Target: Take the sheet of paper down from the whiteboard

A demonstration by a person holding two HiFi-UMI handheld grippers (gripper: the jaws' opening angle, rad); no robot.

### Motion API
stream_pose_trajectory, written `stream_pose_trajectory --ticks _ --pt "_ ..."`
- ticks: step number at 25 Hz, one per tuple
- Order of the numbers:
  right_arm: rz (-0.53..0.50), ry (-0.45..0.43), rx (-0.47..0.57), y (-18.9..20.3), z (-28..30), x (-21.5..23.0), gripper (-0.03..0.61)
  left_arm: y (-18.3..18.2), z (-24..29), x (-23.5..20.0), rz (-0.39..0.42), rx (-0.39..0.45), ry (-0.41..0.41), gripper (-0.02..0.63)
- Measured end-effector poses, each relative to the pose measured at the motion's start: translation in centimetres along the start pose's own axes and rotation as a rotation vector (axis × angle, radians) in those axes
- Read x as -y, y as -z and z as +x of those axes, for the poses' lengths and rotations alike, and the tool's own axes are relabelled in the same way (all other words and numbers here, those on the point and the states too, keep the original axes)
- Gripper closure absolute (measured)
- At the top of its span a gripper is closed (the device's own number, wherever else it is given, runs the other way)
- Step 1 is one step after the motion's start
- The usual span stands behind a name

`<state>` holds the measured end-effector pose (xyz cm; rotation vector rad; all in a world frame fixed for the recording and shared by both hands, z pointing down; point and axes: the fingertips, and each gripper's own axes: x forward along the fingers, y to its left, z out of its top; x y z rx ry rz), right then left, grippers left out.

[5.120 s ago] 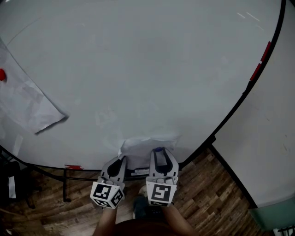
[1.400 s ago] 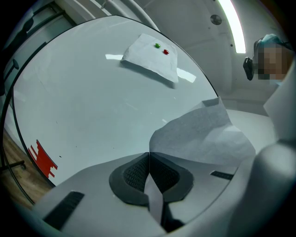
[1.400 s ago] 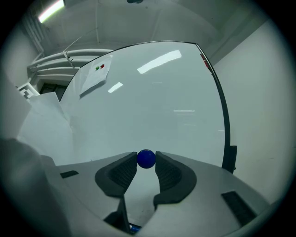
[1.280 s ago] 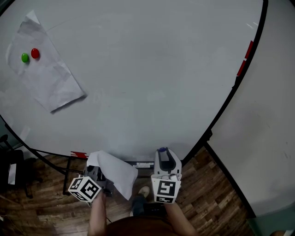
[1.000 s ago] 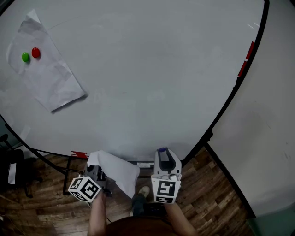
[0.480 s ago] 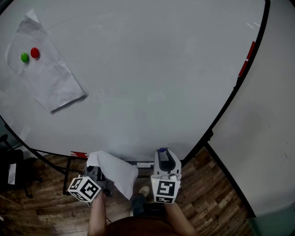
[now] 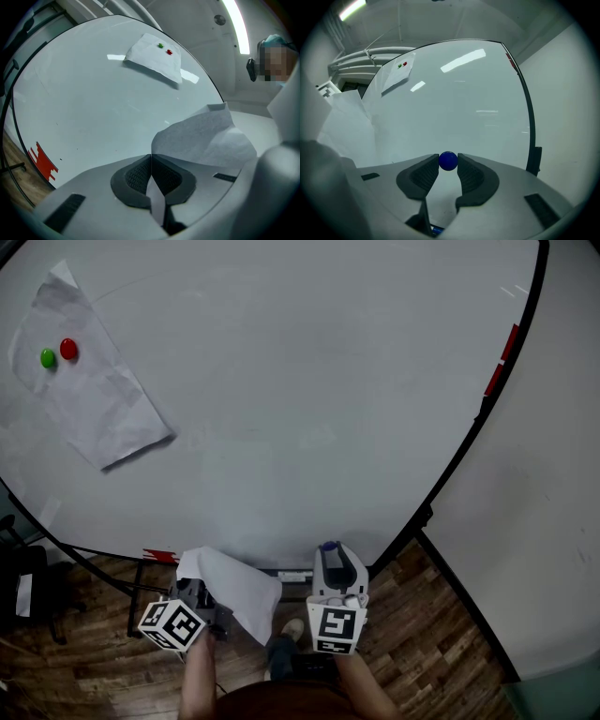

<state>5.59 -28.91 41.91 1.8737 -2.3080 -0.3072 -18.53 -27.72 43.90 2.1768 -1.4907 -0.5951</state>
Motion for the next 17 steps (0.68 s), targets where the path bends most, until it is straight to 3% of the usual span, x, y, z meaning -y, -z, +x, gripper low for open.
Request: stream_pose_trajectory --ticks 17 --pt "0.053 -0.034 0.016 -0.01 0.63 -0.1 0.442 0.03 0.65 -0.23 -0.001 -0.007 0.001 0.589"
